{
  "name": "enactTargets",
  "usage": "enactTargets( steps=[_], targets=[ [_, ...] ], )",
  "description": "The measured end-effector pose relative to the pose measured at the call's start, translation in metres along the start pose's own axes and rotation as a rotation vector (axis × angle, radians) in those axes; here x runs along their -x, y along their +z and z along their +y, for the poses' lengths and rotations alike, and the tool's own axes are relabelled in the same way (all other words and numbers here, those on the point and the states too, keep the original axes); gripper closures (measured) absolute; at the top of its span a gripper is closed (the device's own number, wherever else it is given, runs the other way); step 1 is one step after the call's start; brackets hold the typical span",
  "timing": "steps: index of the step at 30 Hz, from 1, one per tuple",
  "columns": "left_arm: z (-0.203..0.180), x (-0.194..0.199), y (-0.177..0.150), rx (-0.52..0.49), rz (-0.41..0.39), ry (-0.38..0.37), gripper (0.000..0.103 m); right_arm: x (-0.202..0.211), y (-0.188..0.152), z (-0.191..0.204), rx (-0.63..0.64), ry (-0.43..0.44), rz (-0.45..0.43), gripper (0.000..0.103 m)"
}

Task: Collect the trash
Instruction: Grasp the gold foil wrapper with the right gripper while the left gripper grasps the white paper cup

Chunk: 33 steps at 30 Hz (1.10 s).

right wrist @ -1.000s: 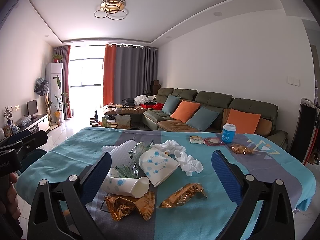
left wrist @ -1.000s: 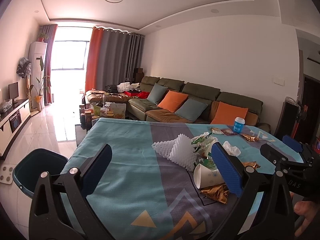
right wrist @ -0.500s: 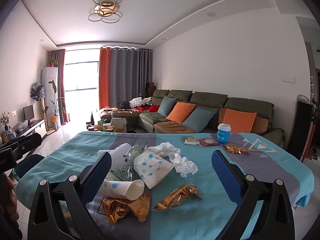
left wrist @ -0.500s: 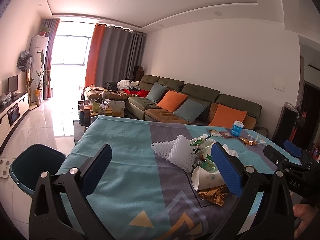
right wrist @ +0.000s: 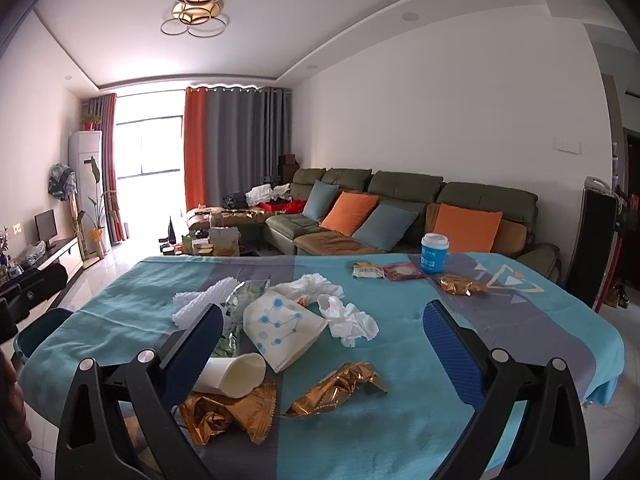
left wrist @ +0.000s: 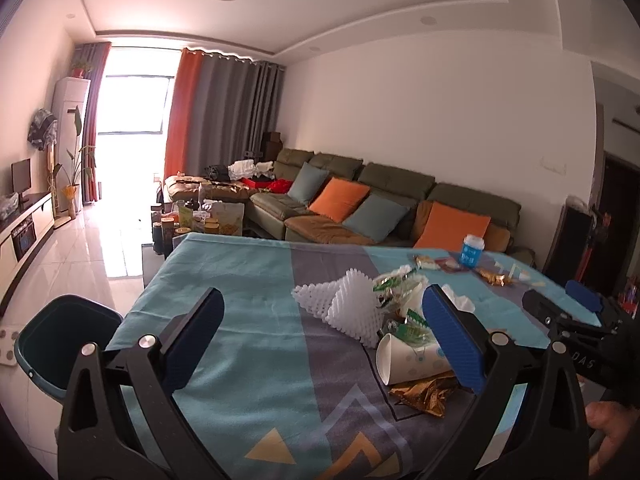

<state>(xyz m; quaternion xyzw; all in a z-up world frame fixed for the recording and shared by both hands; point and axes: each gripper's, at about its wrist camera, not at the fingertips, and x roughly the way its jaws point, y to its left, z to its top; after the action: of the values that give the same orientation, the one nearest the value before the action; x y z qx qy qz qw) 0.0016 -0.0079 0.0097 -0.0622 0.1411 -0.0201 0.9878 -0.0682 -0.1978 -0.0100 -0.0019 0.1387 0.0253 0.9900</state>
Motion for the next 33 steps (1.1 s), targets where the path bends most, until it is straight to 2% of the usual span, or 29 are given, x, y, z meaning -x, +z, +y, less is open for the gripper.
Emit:
enactTargets(
  steps=[3,9,16,18,21,33],
  targets=[
    [-0.011,-0.013,-0.001,-0.035,0.049,-0.038,0.005,-0.006,-0.004,-0.004,0.002,0.000,0.025,0.006],
    [-0.039,-0.042,-0.009,-0.112,0.146,-0.129,0.005,-0.032,-0.017,-0.019,-0.053,0.001,0.141,0.006],
    [-0.066,-0.081,-0.024,-0.154,0.272,-0.172,0.005,-0.058,-0.034,-0.027,-0.091,-0.001,0.252,0.006],
    [-0.071,-0.095,-0.029,-0.135,0.328,-0.187,0.005,-0.064,-0.038,-0.028,-0.098,-0.003,0.273,0.010],
    [-0.075,-0.107,-0.033,-0.115,0.367,-0.194,0.005,-0.069,-0.043,-0.030,-0.107,0.002,0.298,0.020],
    [-0.101,-0.122,-0.043,-0.189,0.417,-0.155,0.005,-0.074,-0.053,-0.040,-0.157,0.041,0.337,0.057]
  ],
)
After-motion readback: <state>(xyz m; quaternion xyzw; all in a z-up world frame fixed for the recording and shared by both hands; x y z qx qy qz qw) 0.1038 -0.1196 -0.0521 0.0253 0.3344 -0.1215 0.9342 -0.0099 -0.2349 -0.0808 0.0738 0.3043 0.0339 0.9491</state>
